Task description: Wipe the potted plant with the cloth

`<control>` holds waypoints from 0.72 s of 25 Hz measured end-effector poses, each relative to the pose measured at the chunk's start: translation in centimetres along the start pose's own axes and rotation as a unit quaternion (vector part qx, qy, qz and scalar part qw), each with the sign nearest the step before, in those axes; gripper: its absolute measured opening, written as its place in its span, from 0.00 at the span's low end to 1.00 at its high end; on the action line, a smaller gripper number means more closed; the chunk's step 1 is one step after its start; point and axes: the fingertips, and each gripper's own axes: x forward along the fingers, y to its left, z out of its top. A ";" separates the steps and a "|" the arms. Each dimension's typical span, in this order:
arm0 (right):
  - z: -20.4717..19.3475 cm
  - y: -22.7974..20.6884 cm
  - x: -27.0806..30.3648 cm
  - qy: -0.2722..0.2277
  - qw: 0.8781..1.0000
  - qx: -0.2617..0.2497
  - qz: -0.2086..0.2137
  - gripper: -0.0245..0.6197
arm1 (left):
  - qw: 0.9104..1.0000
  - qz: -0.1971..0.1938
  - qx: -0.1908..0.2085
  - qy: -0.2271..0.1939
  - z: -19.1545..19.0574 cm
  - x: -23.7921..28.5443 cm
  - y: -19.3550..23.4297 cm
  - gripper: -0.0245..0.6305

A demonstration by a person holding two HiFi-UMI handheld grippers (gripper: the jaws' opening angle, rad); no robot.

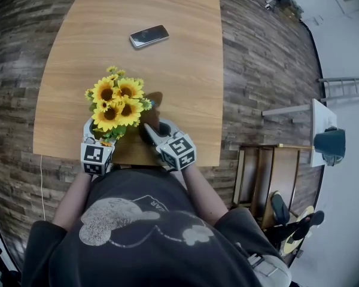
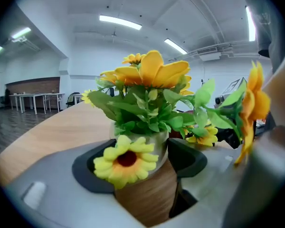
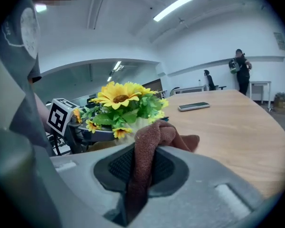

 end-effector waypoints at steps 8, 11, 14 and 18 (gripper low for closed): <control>1.2 -5.0 -1.0 0.007 0.998 -0.037 -0.042 0.11 | 0.999 -0.043 -0.002 -0.008 1.0 -0.2 -0.4 0.60; 2.3 -6.2 -0.1 0.007 0.998 -0.051 -0.040 0.11 | 0.998 -0.068 0.015 0.000 0.4 0.0 -0.3 0.60; 3.1 -6.6 0.9 0.007 0.998 -0.061 -0.030 0.11 | 0.995 -0.093 0.026 0.008 0.0 0.0 -0.3 0.60; 3.8 -6.4 2.5 0.021 0.995 -0.097 -0.002 0.11 | 0.992 -0.120 0.040 0.015 0.0 0.0 -0.6 0.60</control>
